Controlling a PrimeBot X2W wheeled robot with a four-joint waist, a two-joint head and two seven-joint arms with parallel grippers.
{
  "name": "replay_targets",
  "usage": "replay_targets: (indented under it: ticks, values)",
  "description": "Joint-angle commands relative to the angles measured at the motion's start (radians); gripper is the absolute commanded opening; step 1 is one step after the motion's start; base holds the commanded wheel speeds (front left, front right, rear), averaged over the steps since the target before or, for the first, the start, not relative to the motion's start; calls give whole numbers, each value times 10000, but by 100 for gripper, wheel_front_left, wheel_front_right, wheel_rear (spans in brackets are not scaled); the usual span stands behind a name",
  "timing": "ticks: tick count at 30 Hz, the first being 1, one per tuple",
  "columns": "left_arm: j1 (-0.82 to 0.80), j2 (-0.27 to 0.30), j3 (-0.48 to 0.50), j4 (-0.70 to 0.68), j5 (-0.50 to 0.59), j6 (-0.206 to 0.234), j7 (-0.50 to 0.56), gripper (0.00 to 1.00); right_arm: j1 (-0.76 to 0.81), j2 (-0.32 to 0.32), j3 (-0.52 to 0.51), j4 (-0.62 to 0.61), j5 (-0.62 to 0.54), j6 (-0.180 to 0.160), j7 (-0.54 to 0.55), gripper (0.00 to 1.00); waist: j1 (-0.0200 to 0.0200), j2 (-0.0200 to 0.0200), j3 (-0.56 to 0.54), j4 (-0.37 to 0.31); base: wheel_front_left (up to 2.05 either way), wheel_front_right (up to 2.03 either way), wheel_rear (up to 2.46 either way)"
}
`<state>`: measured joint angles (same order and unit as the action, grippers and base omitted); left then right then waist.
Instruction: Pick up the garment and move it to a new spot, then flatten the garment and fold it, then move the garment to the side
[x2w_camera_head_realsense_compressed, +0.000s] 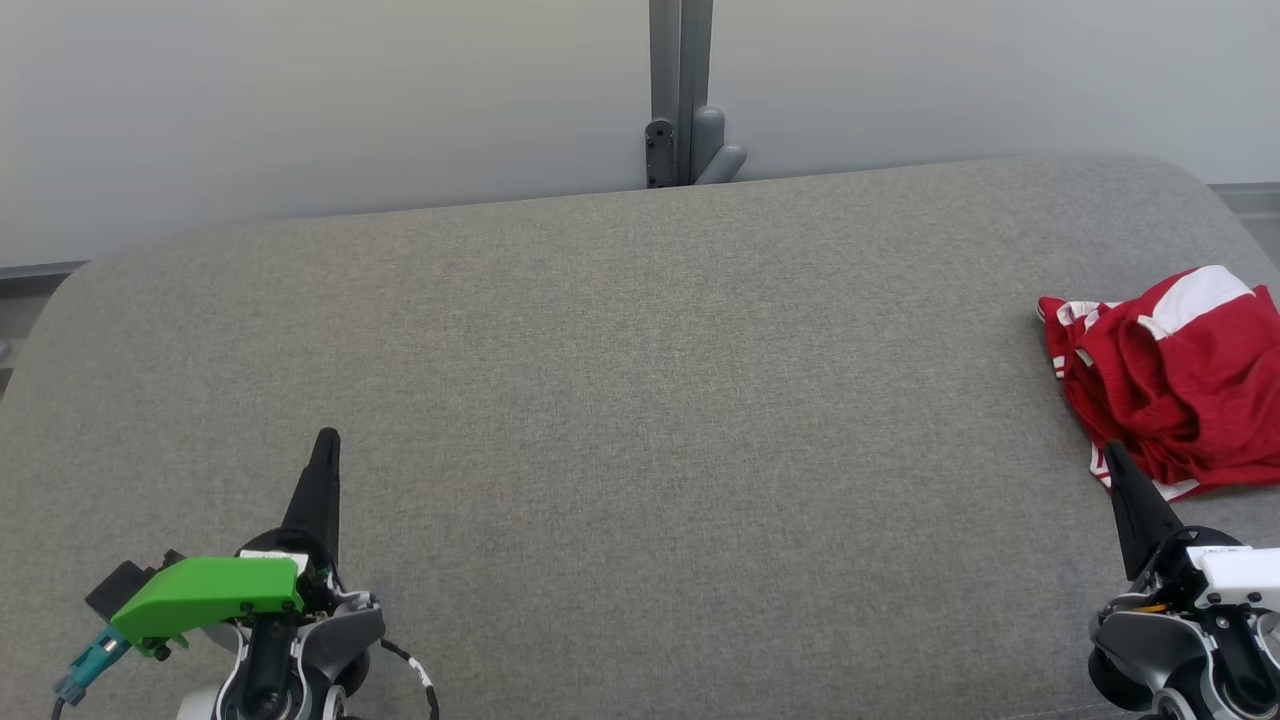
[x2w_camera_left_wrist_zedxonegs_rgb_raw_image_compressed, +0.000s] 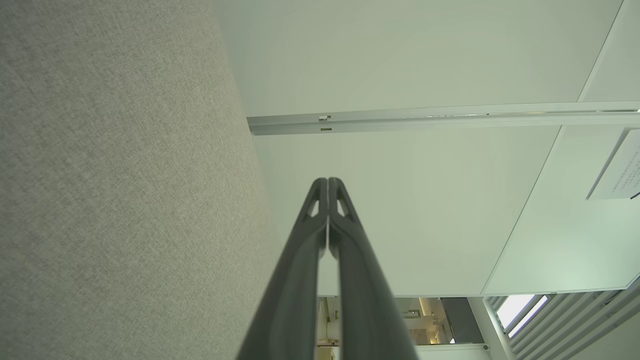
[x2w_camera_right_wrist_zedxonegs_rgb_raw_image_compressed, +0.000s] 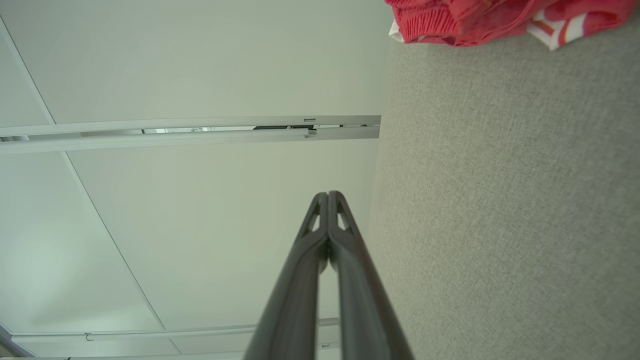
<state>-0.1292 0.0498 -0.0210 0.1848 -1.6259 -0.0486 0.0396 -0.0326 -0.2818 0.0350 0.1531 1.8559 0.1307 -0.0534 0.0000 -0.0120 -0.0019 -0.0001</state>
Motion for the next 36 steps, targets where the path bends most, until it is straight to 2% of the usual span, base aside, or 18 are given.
replay_targets:
  ticks: [1,36]
  values:
    - [-95,7,28,-26,-33,-58,-7,0,61,-74,38,-58,133,2,-41,0,0,120,0,0,0,0,0]
    - [-86,7,27,-43,-31,-53,-8,0,94,-680,739,-311,748,2,-704,0,0,120,7,1,0,0,0]
